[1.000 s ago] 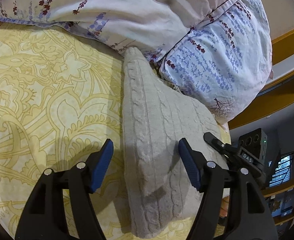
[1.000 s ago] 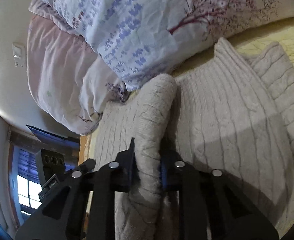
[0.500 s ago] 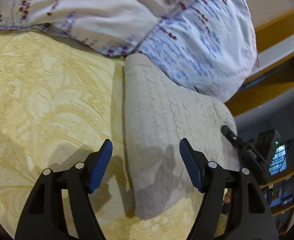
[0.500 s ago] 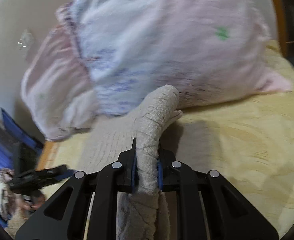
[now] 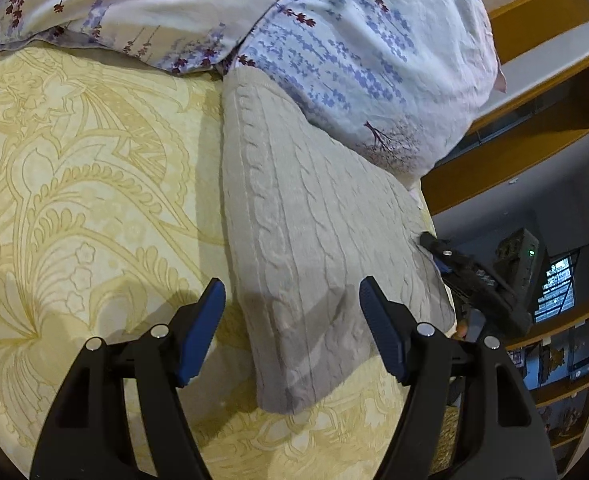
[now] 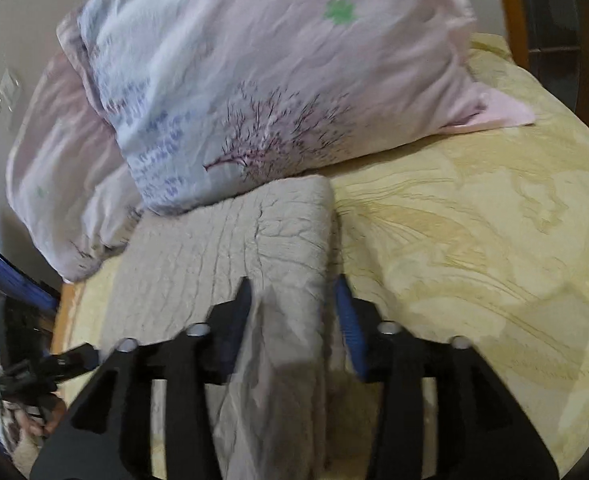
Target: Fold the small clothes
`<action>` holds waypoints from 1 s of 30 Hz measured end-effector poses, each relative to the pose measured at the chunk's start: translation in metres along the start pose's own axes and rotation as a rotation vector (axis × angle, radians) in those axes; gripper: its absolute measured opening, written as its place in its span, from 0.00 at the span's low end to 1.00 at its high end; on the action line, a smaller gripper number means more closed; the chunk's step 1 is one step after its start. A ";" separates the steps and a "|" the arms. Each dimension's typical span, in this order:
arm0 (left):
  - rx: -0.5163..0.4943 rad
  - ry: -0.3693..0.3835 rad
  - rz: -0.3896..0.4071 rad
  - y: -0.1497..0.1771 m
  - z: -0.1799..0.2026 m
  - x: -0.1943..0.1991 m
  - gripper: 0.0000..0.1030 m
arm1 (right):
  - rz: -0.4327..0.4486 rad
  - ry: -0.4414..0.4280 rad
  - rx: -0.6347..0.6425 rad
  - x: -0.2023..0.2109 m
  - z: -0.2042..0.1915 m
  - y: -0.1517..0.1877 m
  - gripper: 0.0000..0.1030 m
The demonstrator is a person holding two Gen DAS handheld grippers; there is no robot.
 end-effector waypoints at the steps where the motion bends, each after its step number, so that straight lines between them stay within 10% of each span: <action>1: -0.004 0.003 -0.003 0.000 0.001 0.000 0.67 | -0.004 -0.033 -0.014 0.008 0.005 0.005 0.50; 10: -0.047 -0.027 -0.037 0.019 0.011 -0.003 0.66 | -0.034 -0.176 -0.041 0.046 0.012 0.048 0.49; 13: -0.027 -0.043 -0.051 0.026 0.007 -0.005 0.58 | -0.037 -0.146 -0.006 0.046 0.005 0.056 0.49; 18: 0.030 -0.010 -0.070 0.036 0.001 -0.005 0.36 | -0.027 -0.143 0.004 0.043 0.003 0.063 0.12; 24: 0.028 0.027 -0.066 0.036 -0.001 0.004 0.16 | 0.081 -0.153 0.004 0.068 0.006 0.056 0.09; 30: -0.026 -0.018 -0.074 0.039 0.000 0.002 0.14 | -0.026 -0.042 -0.018 0.033 0.024 0.072 0.09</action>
Point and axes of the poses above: each gripper's, at about its wrist camera, not at the fingertips, and x roughly against the way its jaws point, z to its right, y to its underside, the point moved 3 cm from there along -x, roughly the way its jaws point, and after that the axes turned 9 degrees about y, right-handed, at the moved point
